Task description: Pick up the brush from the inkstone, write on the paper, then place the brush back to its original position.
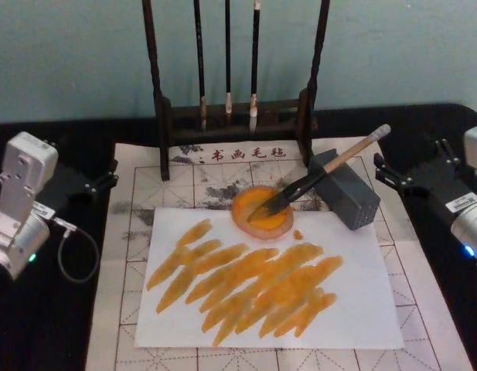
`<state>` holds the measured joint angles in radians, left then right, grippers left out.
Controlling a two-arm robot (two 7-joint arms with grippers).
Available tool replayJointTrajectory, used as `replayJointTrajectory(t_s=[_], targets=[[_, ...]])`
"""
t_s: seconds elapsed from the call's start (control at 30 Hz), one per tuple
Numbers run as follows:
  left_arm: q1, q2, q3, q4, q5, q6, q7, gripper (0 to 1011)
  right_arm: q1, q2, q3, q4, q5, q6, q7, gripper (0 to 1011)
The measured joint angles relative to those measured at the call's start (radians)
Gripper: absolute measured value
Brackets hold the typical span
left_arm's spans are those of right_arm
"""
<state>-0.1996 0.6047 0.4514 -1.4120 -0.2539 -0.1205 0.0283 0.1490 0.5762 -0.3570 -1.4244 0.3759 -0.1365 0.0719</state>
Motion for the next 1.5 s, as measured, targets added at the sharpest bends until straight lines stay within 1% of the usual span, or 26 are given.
replayJointTrajectory(t_s=[0.07,0.1,0.13,0.17,0.2,0.23,0.3,0.33,0.4,0.43,0.47,0.53,0.57,0.63,0.73,0.83,0.87,0.93,1.03,1.07,1.1,1.17,1.2,1.27,1.3,1.5], targets=[[0.000,0.000,0.000,0.000,0.000,0.000,0.000,1001,-0.008,-0.003,0.013,-0.003,0.023,0.000,0.015,1000],[0.000,0.000,0.000,0.000,0.000,0.000,0.000,1001,-0.015,-0.007,0.026,-0.004,0.053,0.003,0.034,1000],[0.000,0.000,0.000,0.000,0.000,0.000,0.000,1001,-0.015,-0.007,0.026,-0.004,0.053,0.003,0.034,1000],[0.000,0.000,0.000,0.000,0.000,0.000,0.000,1001,-0.020,-0.012,0.039,-0.005,0.084,0.011,0.055,1000],[0.000,0.000,0.000,0.000,0.000,0.000,0.000,1001,-0.022,-0.014,0.044,-0.005,0.097,0.016,0.066,1000],[0.000,0.000,0.000,0.000,0.000,0.000,0.000,1001,-0.024,-0.021,0.055,-0.003,0.127,0.026,0.090,1000],[0.000,0.000,0.000,0.000,0.000,0.000,0.000,1001,-0.024,-0.027,0.065,0.000,0.153,0.037,0.111,1000],[0.000,0.000,0.000,0.000,0.000,0.000,0.000,1001,-0.024,-0.034,0.074,0.004,0.176,0.049,0.129,1000],[0.000,0.000,0.000,0.000,0.000,0.000,0.000,1001,-0.023,-0.041,0.082,0.008,0.200,0.060,0.149,1000],[0.000,0.000,0.000,0.000,0.000,0.000,0.000,1001,-0.022,-0.054,0.093,0.015,0.235,0.078,0.179,1000],[0.000,0.000,0.000,0.000,0.000,0.000,0.000,1001,-0.021,-0.061,0.100,0.019,0.255,0.091,0.196,1000],[0.000,0.000,0.000,0.000,0.000,0.000,0.000,1001,-0.020,-0.069,0.107,0.024,0.276,0.104,0.212,1000],[0.000,0.000,0.000,0.000,0.000,0.000,0.000,1001,-0.017,-0.078,0.116,0.031,0.302,0.121,0.232,1000],[0.000,0.000,0.000,0.000,0.000,0.000,0.000,1001,-0.013,-0.087,0.124,0.037,0.323,0.136,0.248,1000],[0.000,0.000,0.000,0.000,0.000,0.000,0.000,1001,0.000,-0.109,0.144,0.062,0.379,0.179,0.283,1000],[0.000,0.000,0.000,0.000,0.000,0.000,0.000,1001,0.010,-0.118,0.153,0.075,0.410,0.200,0.298,1000],[0.000,0.000,0.000,0.000,0.000,0.000,0.000,1001,0.018,-0.125,0.159,0.087,0.434,0.215,0.307,1000],[0.000,0.000,0.000,0.000,0.000,0.000,0.000,1001,0.025,-0.130,0.163,0.098,0.455,0.228,0.314,1000],[0.000,0.000,0.000,0.000,0.000,0.000,0.000,1001,0.045,-0.142,0.169,0.125,0.512,0.259,0.332,1000],[0.000,0.000,0.000,0.000,0.000,0.000,0.000,1001,0.045,-0.142,0.169,0.125,0.512,0.259,0.332,1000],[0.000,0.000,0.000,0.000,0.000,0.000,0.000,1001,0.052,-0.146,0.171,0.135,0.531,0.269,0.338,1000],[0.000,0.000,0.000,0.000,0.000,0.000,0.000,1001,0.060,-0.151,0.173,0.145,0.552,0.281,0.343,1000],[0.000,0.000,0.000,0.000,0.000,0.000,0.000,1001,0.068,-0.156,0.174,0.156,0.573,0.293,0.349,1000],[0.000,0.000,0.000,0.000,0.000,0.000,0.000,1001,0.076,-0.161,0.176,0.167,0.594,0.305,0.354,1000],[0.000,0.000,0.000,0.000,0.000,0.000,0.000,1001,0.083,-0.167,0.179,0.179,0.617,0.318,0.358,1000],[0.000,0.000,0.000,0.000,0.000,0.000,0.000,1001,0.103,-0.187,0.193,0.217,0.697,0.366,0.367,1000]])
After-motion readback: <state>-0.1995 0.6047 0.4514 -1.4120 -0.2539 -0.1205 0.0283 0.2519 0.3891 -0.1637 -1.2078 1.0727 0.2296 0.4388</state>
